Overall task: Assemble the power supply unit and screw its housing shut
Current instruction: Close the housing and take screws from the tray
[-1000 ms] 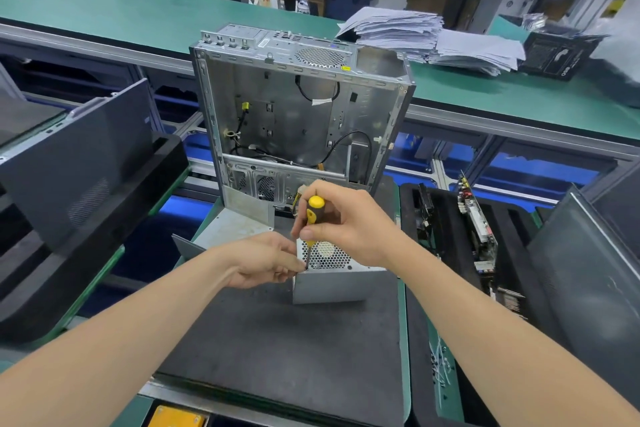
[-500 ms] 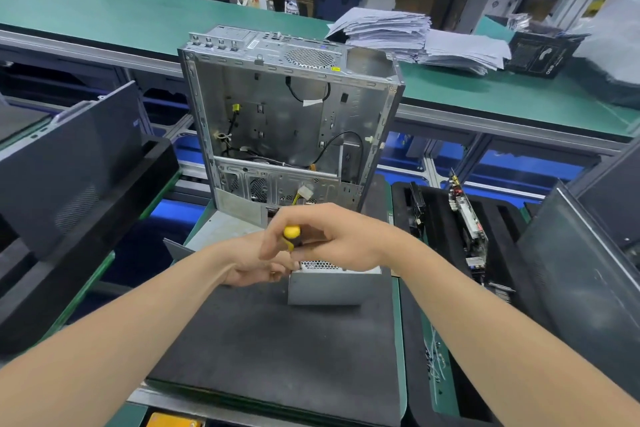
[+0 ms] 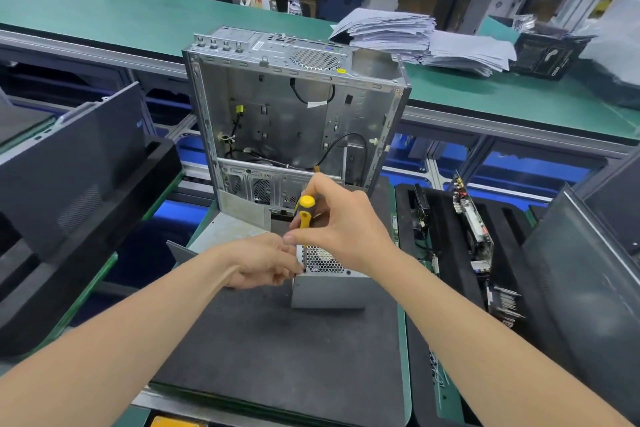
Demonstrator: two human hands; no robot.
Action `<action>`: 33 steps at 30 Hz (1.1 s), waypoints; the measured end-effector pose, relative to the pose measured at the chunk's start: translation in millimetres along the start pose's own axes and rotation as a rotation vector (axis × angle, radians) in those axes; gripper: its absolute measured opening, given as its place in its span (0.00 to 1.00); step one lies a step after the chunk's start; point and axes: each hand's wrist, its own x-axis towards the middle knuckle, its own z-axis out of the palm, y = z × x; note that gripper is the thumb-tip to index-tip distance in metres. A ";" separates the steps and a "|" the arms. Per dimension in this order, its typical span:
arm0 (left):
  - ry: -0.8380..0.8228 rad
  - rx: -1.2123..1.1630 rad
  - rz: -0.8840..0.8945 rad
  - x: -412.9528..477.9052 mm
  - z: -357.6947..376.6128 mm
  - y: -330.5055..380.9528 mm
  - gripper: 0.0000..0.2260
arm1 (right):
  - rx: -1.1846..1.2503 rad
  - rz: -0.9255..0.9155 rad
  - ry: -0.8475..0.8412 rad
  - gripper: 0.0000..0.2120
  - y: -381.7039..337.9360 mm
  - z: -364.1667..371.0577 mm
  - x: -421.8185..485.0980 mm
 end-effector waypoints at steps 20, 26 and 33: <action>-0.036 0.093 -0.030 -1.1 3.6 5.4 0.07 | 0.036 0.039 0.091 0.10 -1.8 -1.5 -2.5; 0.010 0.085 -0.039 -1.5 5.1 5.9 0.10 | -0.035 0.012 0.171 0.10 -3.4 5.1 -10.3; -0.080 0.051 0.015 -1.8 0.8 5.1 0.18 | 0.143 -0.149 -0.491 0.17 -7.0 -24.3 -1.1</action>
